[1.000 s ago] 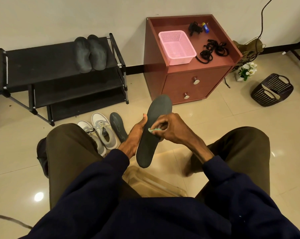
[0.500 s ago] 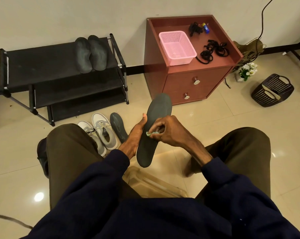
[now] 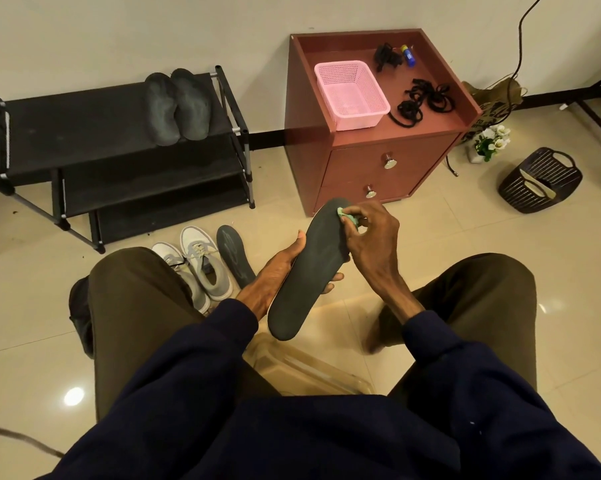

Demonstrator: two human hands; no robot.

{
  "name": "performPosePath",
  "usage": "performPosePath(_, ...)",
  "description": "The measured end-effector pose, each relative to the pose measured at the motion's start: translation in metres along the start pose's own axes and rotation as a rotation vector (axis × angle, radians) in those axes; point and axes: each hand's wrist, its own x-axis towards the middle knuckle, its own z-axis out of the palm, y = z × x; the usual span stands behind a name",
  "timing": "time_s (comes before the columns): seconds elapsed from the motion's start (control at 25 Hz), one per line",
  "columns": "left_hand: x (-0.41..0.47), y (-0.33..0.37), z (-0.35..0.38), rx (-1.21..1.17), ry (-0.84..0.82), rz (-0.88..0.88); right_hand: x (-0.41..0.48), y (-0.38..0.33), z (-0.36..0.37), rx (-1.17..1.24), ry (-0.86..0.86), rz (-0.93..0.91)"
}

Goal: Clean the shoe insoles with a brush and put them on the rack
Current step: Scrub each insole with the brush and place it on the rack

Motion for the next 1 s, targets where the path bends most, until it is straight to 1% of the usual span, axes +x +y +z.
performPosePath(0.04, -0.001, 0.001, 0.001, 0.007, 0.034, 0.013, -0.003, -0.008, 0.001, 0.037, -0.067, -0.02)
performPosePath(0.08, -0.002, 0.001, 0.002, 0.011, 0.068, 0.033, -0.007, -0.017, 0.001, 0.082, -0.192, -0.036)
performPosePath(0.16, -0.001, 0.002, -0.001, 0.007, 0.139, 0.077, -0.013, -0.033, 0.001, 0.14, -0.556, -0.043)
performPosePath(0.2, -0.001, 0.003, -0.002, 0.008, 0.17, 0.094, -0.013, -0.038, 0.0, 0.132, -0.709, -0.035)
performPosePath(0.24, -0.001, 0.004, -0.002, 0.006, 0.187, 0.106, -0.011, -0.038, -0.001, 0.099, -0.777, -0.029)
performPosePath(0.28, -0.002, 0.005, -0.002, 0.002, 0.194, 0.117, -0.007, -0.036, -0.001, 0.056, -0.755, -0.027)
performPosePath(0.32, -0.002, 0.005, -0.001, -0.018, 0.187, 0.114, -0.002, -0.031, -0.002, -0.008, -0.663, -0.036)
performPosePath(0.44, 0.0, 0.003, -0.003, -0.065, 0.126, 0.075, 0.01, -0.006, -0.008, -0.219, -0.269, -0.105)
performPosePath(0.48, 0.001, 0.002, -0.003, -0.065, 0.129, 0.068, 0.01, -0.002, -0.009, -0.226, -0.19, -0.11)
performPosePath(0.52, 0.003, 0.001, -0.005, -0.059, 0.132, 0.062, 0.007, -0.002, -0.008, -0.183, -0.167, -0.11)
performPosePath(0.56, 0.003, 0.003, -0.005, -0.053, 0.138, 0.06, 0.004, -0.006, -0.007, -0.103, -0.226, -0.106)
performPosePath(0.6, 0.003, 0.004, -0.005, -0.033, 0.156, 0.071, 0.0, -0.014, -0.006, -0.013, -0.358, -0.091)
performPosePath(0.64, 0.003, 0.005, -0.005, 0.001, 0.182, 0.088, -0.003, -0.023, -0.007, 0.056, -0.532, -0.051)
performPosePath(0.68, 0.003, 0.004, -0.006, 0.053, 0.203, 0.105, -0.004, -0.029, -0.009, 0.08, -0.695, -0.016)
performPosePath(0.72, 0.002, 0.004, -0.005, 0.088, 0.223, 0.115, -0.003, -0.031, -0.01, 0.062, -0.785, 0.001)
performPosePath(0.76, 0.003, 0.003, -0.006, 0.093, 0.224, 0.109, -0.001, -0.029, -0.01, 0.029, -0.784, 0.007)
performPosePath(0.8, 0.002, 0.003, -0.003, 0.068, 0.212, 0.093, 0.003, -0.025, -0.011, -0.013, -0.718, 0.009)
performPosePath(0.88, 0.0, 0.003, -0.002, 0.004, 0.156, 0.077, 0.01, -0.012, -0.011, -0.105, -0.515, -0.026)
performPosePath(1.0, 0.003, 0.0, -0.007, 0.012, -0.007, 0.05, 0.017, 0.008, -0.009, -0.193, -0.223, -0.033)
